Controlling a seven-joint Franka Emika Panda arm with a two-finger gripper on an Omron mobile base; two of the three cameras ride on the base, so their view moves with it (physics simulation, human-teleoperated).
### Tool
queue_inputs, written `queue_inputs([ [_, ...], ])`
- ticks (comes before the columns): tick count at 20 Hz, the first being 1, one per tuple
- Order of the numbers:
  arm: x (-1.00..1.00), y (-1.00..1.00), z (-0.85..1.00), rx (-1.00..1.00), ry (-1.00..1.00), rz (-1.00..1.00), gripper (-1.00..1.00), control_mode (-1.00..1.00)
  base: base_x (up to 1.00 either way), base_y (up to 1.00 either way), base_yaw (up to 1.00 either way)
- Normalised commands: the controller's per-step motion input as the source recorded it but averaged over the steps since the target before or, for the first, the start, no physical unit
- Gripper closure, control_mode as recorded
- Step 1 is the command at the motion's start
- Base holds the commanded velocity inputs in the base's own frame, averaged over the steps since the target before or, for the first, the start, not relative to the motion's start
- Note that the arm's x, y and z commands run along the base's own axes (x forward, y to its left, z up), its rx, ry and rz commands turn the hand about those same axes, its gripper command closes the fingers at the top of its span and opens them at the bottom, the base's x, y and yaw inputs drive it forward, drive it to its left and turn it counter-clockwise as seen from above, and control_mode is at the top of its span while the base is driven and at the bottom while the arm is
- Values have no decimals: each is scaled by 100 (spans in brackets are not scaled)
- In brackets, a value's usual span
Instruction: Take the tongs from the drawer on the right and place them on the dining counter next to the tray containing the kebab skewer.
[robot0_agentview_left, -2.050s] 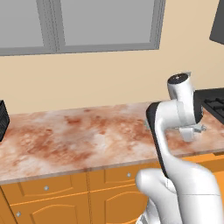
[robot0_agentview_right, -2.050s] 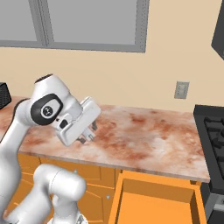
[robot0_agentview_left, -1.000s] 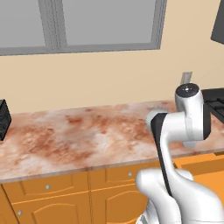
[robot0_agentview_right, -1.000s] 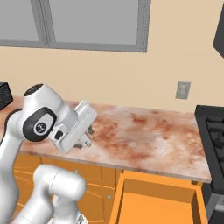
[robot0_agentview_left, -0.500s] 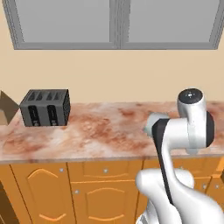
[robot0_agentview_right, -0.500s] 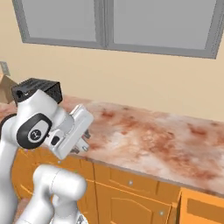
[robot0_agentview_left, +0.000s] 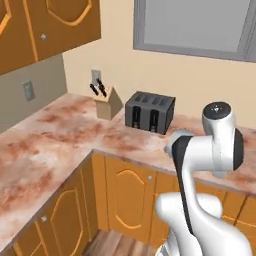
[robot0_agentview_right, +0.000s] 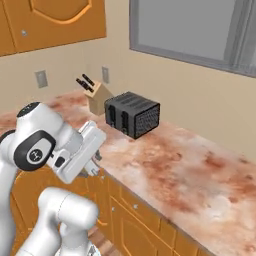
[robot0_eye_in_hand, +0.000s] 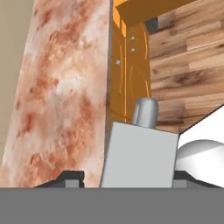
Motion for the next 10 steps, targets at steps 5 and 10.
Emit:
queue_inputs([
  [5, 0, 0, 0, 0, 0, 0, 100, 100, -3, 0, 94],
  [10, 0, 0, 0, 0, 0, 0, 100, 100, -5, 0, 95],
])
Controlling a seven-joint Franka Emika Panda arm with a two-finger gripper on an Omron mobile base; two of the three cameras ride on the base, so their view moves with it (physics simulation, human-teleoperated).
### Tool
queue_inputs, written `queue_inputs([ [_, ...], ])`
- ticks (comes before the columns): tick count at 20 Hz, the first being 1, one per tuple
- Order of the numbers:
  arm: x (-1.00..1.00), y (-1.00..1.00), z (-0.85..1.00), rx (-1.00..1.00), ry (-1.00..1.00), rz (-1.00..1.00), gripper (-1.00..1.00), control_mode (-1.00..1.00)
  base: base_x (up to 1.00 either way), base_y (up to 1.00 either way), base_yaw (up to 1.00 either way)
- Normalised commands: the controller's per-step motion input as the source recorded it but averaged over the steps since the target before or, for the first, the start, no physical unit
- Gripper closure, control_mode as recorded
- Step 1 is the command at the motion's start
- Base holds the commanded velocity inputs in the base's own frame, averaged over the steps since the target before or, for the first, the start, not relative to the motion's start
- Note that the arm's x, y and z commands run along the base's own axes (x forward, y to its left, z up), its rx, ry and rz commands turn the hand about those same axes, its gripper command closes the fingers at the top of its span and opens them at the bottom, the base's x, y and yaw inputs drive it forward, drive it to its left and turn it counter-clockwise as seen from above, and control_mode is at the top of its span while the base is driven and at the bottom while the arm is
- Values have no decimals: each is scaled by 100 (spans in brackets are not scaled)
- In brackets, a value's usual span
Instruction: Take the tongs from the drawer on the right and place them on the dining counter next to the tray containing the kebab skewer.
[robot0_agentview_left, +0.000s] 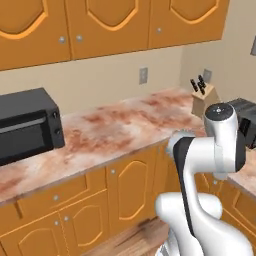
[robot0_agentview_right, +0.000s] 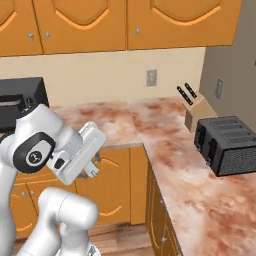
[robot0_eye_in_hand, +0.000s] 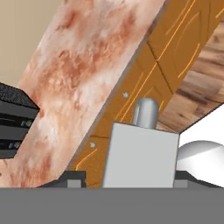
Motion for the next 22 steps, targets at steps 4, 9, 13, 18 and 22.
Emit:
queue_inputs([
  [4, 0, 0, 0, 0, 0, 0, 100, 100, 0, 0, 94],
  [9, 0, 0, 0, 0, 0, 0, 100, 100, 12, 1, 85],
  [13, 0, 0, 0, 0, 0, 0, 100, 100, 62, 17, 68],
  [18, 0, 0, 0, 0, 0, 0, 100, 100, 50, 18, 69],
  [22, 0, 0, 0, 0, 0, 0, 100, 100, 50, 12, 73],
])
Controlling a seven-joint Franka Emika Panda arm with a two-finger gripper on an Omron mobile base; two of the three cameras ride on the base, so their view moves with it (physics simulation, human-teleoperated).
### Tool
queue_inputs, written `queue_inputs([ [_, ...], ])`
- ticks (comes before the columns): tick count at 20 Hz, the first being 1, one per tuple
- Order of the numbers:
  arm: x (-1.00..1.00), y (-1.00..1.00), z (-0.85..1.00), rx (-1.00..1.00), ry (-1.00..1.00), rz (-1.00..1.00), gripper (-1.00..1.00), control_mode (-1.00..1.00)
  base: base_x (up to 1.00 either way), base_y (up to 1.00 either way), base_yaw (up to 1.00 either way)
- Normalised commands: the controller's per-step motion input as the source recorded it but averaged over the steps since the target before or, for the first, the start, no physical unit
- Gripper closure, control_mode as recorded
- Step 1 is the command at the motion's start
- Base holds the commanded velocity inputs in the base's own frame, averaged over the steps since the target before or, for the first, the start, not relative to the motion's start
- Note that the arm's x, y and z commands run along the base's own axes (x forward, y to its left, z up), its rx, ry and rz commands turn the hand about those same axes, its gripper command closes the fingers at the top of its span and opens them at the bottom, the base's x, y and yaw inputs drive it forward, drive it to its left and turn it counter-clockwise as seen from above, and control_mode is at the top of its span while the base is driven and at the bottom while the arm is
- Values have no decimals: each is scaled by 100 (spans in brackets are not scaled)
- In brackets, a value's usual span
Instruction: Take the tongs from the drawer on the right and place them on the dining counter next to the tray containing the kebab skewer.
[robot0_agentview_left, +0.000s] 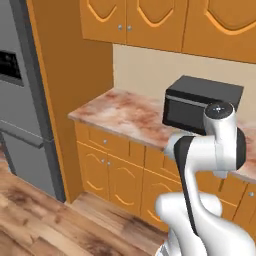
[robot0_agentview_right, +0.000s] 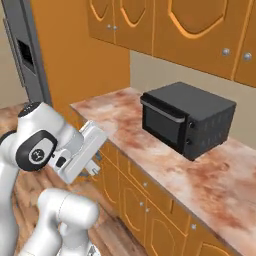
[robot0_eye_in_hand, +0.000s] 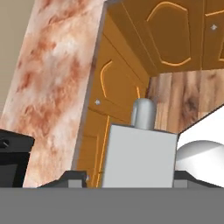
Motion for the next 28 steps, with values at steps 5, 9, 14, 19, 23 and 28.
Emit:
queue_inputs([
  [5, 0, 0, 0, 0, 0, 0, 100, 100, 47, 9, 75],
  [9, 0, 0, 0, 0, 0, 0, 100, 100, 41, 3, 78],
  [14, 0, 0, 0, 0, 0, 0, 100, 100, 55, 0, 75],
  [19, 0, 0, 0, 0, 0, 0, 100, 100, 88, -4, 63],
  [23, 0, 0, 0, 0, 0, 0, 100, 100, 97, -18, 44],
  [28, 0, 0, 0, 0, 0, 0, 100, 100, 100, -11, 38],
])
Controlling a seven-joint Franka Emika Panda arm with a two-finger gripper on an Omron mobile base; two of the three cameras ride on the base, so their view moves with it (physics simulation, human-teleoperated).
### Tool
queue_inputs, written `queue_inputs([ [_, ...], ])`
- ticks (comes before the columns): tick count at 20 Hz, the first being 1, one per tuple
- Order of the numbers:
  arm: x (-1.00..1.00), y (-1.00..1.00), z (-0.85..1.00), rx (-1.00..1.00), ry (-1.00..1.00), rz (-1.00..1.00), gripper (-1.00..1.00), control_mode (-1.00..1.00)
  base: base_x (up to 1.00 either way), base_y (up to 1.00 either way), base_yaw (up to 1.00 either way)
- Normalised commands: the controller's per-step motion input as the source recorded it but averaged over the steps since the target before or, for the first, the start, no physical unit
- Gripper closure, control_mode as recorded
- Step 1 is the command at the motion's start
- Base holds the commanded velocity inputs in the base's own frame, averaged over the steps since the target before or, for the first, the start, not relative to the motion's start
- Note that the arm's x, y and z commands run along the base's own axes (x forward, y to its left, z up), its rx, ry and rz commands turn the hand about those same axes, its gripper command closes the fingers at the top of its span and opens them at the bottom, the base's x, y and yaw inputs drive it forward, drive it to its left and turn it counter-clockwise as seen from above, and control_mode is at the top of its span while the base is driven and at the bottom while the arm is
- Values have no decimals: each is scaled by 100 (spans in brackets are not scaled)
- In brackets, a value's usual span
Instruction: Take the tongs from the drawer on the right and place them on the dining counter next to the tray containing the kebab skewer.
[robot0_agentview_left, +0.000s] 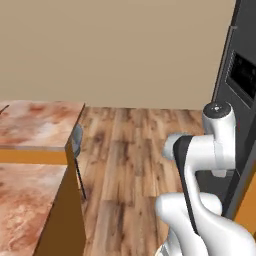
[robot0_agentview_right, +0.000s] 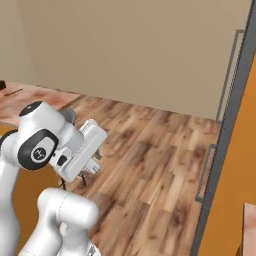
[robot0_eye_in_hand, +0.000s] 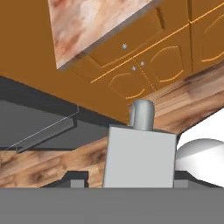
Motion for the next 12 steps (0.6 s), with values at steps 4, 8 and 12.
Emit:
queue_inputs([
  [4, 0, 0, 0, 0, 0, 0, 100, 100, 100, -16, 20],
  [8, 0, 0, 0, 0, 0, 0, 100, 100, 100, -33, 12],
  [12, 0, 0, 0, 0, 0, 0, 100, 100, 100, -31, 7],
])
